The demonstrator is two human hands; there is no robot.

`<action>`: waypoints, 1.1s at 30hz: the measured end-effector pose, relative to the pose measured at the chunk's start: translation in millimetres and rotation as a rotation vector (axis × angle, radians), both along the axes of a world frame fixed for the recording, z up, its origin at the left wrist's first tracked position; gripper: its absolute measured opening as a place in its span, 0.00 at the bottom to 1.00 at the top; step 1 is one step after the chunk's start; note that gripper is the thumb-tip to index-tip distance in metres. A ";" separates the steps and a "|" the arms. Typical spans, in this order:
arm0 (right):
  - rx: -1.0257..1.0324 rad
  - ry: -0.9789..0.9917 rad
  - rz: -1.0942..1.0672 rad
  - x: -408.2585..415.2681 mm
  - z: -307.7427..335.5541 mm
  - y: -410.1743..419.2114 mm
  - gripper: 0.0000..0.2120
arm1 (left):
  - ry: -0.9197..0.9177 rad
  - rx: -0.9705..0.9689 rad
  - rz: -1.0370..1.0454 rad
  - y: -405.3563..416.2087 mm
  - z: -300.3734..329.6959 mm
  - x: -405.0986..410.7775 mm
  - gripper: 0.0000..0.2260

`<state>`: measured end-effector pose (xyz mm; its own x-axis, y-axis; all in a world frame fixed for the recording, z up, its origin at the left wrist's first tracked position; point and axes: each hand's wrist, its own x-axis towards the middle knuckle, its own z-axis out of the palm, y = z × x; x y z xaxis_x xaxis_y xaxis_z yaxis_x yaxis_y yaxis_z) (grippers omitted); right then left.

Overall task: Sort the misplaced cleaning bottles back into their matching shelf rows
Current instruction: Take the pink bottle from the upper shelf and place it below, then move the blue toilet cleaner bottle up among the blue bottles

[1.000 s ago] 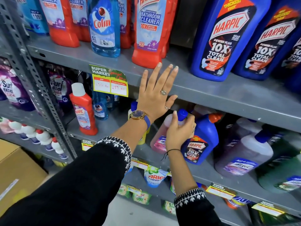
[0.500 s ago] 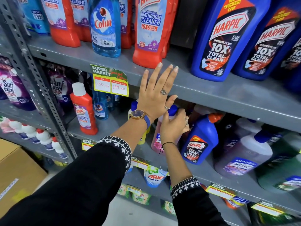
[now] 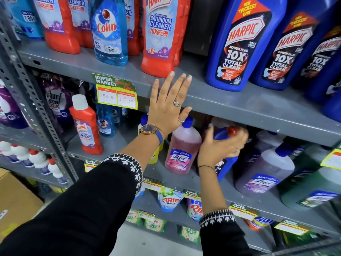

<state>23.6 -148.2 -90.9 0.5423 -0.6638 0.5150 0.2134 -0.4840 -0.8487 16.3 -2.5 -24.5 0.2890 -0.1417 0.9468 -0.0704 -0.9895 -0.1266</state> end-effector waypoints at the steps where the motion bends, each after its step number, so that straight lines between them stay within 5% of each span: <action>1: 0.066 0.055 -0.040 5.1 3.4 -10.2 0.42 | -0.003 0.001 -0.004 0.0 -0.1 0.1 0.25; 3: 0.118 0.189 -0.020 15.0 10.1 -25.8 0.46 | -0.001 0.004 -0.008 0.2 -0.6 0.4 0.25; 7: 0.102 0.328 0.095 21.3 9.2 -34.7 0.28 | 0.002 0.001 -0.008 0.5 -0.8 0.1 0.25; 18: 0.236 0.120 0.073 -33.0 -0.9 -32.0 0.17 | 0.035 0.022 0.011 1.3 1.3 -3.2 0.24; 33: 0.561 -0.270 0.446 -122.5 170.8 -62.0 0.10 | 0.029 0.020 -0.036 2.2 3.1 -8.9 0.26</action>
